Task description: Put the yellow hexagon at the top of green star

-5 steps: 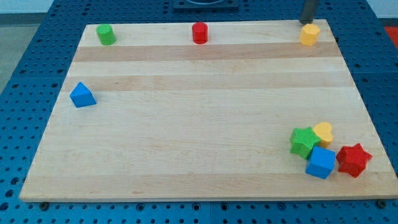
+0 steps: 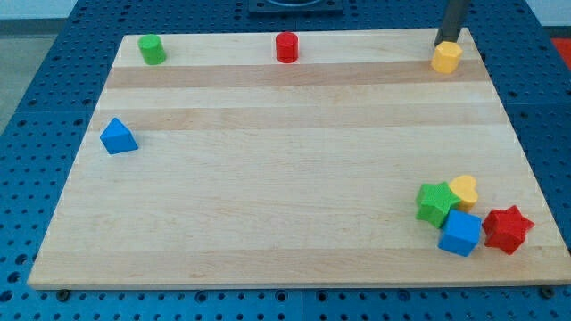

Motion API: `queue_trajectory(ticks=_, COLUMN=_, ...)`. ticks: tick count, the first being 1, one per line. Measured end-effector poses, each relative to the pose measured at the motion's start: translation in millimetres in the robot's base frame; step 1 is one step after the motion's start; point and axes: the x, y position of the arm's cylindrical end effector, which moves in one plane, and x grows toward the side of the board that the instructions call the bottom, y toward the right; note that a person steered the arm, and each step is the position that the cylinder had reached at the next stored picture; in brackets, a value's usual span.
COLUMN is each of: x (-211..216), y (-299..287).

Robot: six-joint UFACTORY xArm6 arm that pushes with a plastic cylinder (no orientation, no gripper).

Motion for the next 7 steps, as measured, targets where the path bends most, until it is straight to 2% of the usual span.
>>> queue_trajectory(ticks=7, x=75, y=0)
